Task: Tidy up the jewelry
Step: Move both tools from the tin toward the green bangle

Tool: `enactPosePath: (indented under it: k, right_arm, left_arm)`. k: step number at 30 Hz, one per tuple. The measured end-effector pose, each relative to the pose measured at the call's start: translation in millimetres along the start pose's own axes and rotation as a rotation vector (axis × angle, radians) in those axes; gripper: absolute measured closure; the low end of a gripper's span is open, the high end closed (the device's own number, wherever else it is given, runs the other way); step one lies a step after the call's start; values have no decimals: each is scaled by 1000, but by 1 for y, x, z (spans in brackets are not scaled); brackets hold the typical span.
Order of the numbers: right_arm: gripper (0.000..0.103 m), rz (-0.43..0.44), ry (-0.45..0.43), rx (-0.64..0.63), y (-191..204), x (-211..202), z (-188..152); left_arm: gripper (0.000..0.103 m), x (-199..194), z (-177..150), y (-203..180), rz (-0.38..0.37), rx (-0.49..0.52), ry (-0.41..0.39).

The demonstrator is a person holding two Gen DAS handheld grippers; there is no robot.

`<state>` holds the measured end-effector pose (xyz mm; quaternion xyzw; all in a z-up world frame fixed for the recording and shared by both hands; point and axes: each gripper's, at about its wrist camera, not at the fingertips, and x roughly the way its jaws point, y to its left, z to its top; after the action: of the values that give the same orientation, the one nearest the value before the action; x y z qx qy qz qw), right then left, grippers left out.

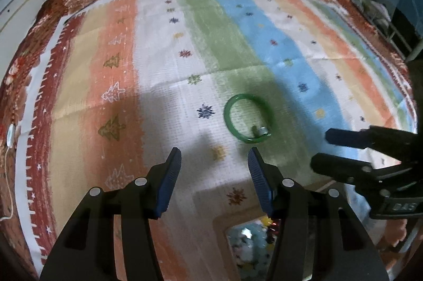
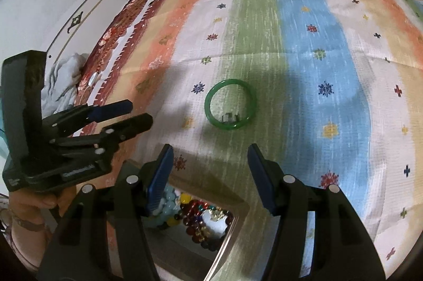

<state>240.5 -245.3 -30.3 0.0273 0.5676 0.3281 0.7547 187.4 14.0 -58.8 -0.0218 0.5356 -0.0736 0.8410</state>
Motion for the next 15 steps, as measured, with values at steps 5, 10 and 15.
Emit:
enactPosePath:
  k: [5,10,15]
  right_arm:
    - [44,-17,19,-31,3,13,10]
    - [44,-57,49,-81,6,31,17]
    - [46,-87,70,-108,7,46,25]
  left_arm:
    - [50,12,7,8,-7,-18,27]
    - [50,21,17,9,-10,-16,38]
    - [50,31,24,9,-11,-9,57]
